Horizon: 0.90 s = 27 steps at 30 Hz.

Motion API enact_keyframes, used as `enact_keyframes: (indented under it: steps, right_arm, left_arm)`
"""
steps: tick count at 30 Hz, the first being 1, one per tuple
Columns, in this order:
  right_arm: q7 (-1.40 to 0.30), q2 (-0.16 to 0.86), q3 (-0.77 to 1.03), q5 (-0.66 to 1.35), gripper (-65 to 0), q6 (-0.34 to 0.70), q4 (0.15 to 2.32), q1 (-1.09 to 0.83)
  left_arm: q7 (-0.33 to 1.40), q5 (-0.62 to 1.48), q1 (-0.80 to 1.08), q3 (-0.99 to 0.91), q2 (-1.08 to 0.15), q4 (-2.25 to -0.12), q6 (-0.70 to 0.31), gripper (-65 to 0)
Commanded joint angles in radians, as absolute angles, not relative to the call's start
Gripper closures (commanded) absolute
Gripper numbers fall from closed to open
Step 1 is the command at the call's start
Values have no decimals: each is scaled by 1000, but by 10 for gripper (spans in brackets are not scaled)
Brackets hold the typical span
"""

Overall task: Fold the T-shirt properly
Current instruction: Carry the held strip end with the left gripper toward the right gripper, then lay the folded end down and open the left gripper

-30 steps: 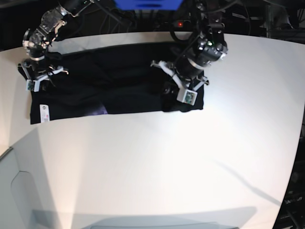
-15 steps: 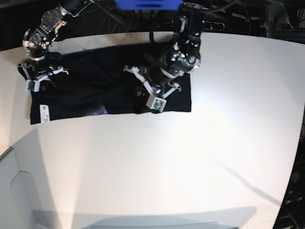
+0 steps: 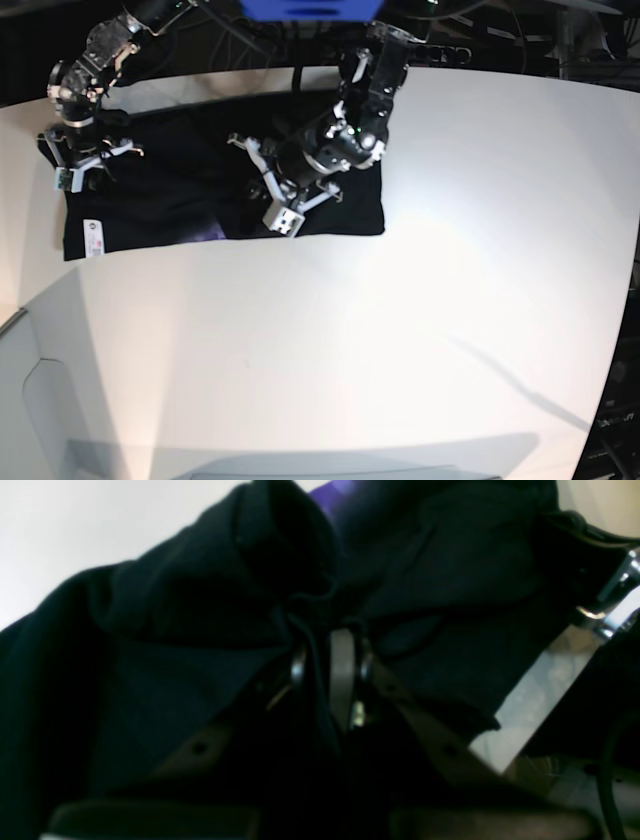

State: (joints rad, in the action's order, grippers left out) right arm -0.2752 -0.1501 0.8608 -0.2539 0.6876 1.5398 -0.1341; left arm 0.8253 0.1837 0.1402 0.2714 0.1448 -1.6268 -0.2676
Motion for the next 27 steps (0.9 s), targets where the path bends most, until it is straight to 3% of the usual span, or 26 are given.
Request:
enact_keyframes:
  steps: [1, 27]
  right_arm:
    - [-363, -157, 857, -305, 0, 698, 1531, -143]
    - [-363, -157, 823, -305, 0, 698, 1532, -151]
  left_arm:
    - [779, 203, 122, 278, 157, -1635, -271, -2]
    - [734, 205, 77, 341, 157, -1554, -271, -2]
